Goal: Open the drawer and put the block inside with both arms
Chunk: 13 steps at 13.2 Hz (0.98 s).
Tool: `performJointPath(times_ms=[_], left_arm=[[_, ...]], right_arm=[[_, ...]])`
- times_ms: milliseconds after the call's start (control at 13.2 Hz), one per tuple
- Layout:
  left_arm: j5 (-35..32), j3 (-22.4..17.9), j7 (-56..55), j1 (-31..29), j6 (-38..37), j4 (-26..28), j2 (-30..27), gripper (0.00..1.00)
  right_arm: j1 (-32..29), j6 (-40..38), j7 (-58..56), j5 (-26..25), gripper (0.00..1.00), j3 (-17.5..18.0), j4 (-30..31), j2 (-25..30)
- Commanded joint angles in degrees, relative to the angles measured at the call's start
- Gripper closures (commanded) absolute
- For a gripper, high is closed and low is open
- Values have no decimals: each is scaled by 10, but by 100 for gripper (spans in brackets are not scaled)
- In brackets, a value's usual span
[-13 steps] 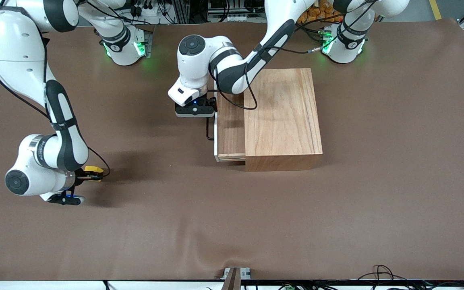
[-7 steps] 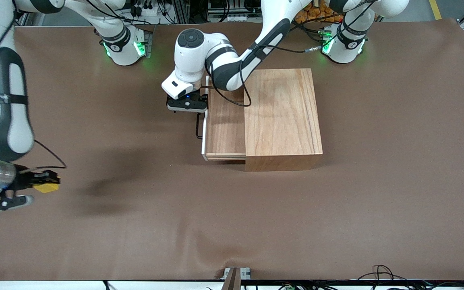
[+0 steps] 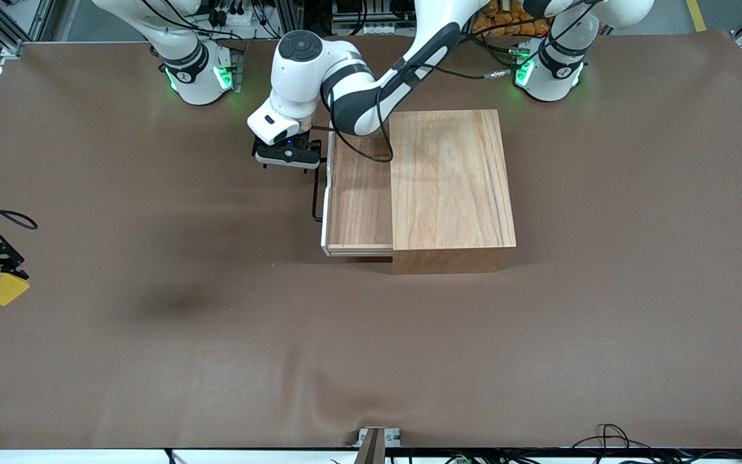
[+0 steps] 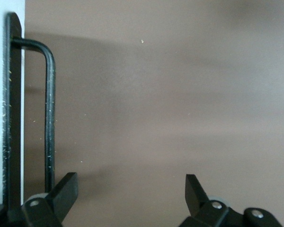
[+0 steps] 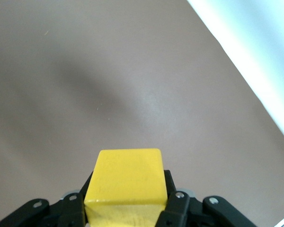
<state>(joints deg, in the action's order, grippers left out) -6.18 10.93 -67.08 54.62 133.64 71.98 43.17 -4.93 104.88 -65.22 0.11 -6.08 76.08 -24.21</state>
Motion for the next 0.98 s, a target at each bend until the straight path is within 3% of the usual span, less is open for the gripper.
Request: performJointPath(times_ms=[0,227,378,681,908], left_arm=[[24,-1,7,-29,-40,10,-61,0],[26,0,46,-57,-122,16,-114,0],[35,-1,45,-69,-152,18,-143,0],[37,0,71,-133,-227,18,-200,0],[37,0,162,-182,-277,18,-226,0]], right_arm=[[-10,4,-157,-6,100,3,7,6],[-3,4,-318,-6,100,5,8,5],[6,-20,-377,-6,100,26,7,5],[86,-80,-372,-14,100,94,8,6],[205,-92,-280,-18,100,94,20,7]])
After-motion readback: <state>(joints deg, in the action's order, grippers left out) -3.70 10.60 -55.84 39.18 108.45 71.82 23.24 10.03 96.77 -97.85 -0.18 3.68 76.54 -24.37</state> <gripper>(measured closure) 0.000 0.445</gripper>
